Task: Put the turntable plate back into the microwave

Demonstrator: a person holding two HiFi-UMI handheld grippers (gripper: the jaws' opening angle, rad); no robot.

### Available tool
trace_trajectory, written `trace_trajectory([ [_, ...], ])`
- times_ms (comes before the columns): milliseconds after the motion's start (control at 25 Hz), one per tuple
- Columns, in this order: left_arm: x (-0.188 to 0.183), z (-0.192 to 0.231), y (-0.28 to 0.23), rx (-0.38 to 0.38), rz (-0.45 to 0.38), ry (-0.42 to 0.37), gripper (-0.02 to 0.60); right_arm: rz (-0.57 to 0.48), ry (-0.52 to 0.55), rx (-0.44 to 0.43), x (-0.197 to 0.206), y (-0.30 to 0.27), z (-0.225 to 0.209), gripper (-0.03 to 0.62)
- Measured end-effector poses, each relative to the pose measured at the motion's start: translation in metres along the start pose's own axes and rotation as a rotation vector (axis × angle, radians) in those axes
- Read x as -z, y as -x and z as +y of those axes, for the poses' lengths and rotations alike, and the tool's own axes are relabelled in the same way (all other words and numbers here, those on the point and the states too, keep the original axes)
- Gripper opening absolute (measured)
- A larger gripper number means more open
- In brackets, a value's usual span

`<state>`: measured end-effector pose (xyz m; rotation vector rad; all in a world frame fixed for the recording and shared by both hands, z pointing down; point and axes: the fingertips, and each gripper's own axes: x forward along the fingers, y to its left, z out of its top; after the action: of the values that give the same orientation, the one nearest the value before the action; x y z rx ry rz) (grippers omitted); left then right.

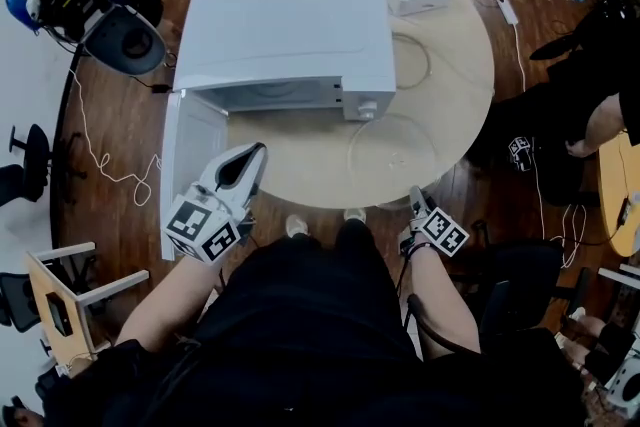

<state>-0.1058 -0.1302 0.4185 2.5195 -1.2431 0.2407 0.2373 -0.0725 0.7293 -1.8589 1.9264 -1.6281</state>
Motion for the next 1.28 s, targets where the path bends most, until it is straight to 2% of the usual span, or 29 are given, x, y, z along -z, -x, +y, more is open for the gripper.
trace_trajectory([
  [320, 0.000, 0.005, 0.003, -0.011, 0.014, -0.005, 0.003, -0.023, -0.067, -0.074, -0.002, 0.002, 0.009, 0.136],
  [440, 0.000, 0.003, 0.002, -0.004, 0.010, 0.002, 0.003, -0.061, -0.100, -0.114, -0.007, 0.009, 0.016, 0.113],
  [760, -0.003, 0.001, 0.005, 0.005, -0.008, 0.010, 0.003, -0.171, -0.123, -0.256, -0.035, 0.020, 0.066, 0.059],
  [920, -0.006, 0.004, 0.011, -0.006, -0.021, 0.008, 0.003, -0.182, -0.155, -0.269, -0.045, 0.011, 0.075, 0.055],
  [1280, 0.002, 0.020, 0.039, -0.076, -0.033, 0.034, 0.003, -0.163, -0.217, -0.259, -0.036, -0.009, 0.074, 0.060],
])
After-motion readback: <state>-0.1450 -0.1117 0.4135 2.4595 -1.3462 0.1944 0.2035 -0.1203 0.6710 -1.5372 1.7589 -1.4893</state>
